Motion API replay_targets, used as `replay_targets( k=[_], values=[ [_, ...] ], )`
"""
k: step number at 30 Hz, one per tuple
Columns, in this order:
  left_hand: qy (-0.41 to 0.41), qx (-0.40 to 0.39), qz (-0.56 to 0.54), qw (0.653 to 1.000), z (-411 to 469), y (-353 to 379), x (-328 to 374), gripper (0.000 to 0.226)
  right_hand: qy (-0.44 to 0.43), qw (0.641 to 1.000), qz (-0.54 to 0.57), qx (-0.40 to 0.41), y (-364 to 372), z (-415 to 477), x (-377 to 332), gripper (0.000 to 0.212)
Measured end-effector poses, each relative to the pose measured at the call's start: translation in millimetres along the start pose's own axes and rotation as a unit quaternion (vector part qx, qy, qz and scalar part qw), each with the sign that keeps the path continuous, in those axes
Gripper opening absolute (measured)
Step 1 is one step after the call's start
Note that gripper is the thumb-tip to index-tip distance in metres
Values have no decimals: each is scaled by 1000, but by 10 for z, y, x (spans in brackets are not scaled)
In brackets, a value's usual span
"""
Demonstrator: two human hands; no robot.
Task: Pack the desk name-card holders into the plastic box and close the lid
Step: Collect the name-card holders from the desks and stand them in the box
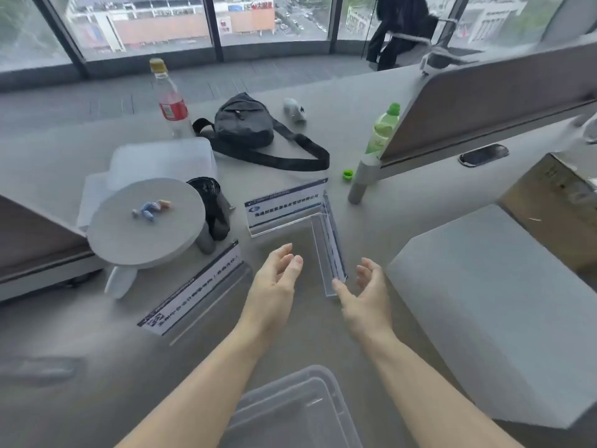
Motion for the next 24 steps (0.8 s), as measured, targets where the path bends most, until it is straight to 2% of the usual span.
replay_targets(
  k=[5, 9, 14, 16, 19, 24],
  values=[
    [9, 24, 22, 999, 441, 22, -260, 42, -41, 999, -22, 20, 179, 149, 355, 27],
    [43, 61, 71, 995, 637, -3, -163, 49, -74, 996, -37, 24, -1, 179, 479, 8],
    [63, 65, 128, 988, 709, 24, -110, 66, -76, 996, 1, -45, -115, 141, 581, 17],
    [69, 84, 136, 985, 664, -29, -139, 59, -70, 996, 3, -47, -133, 125, 594, 18],
    [70, 118, 145, 980, 517, -160, -111, 37, -72, 997, -7, -35, -230, 52, 507, 21],
    [97, 136, 151, 974, -57, -365, 301, 28, -98, 994, -2, -40, -510, -99, -61, 17]
  ],
)
Point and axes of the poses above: each hand's wrist, its own z-axis towards the middle knuckle, its own y-axis out of the palm, x = y × z, the point moved 8 cm from there along z, towards the middle knuckle, and after that the axes turned 13 degrees about -y, right-handed, at the moved point
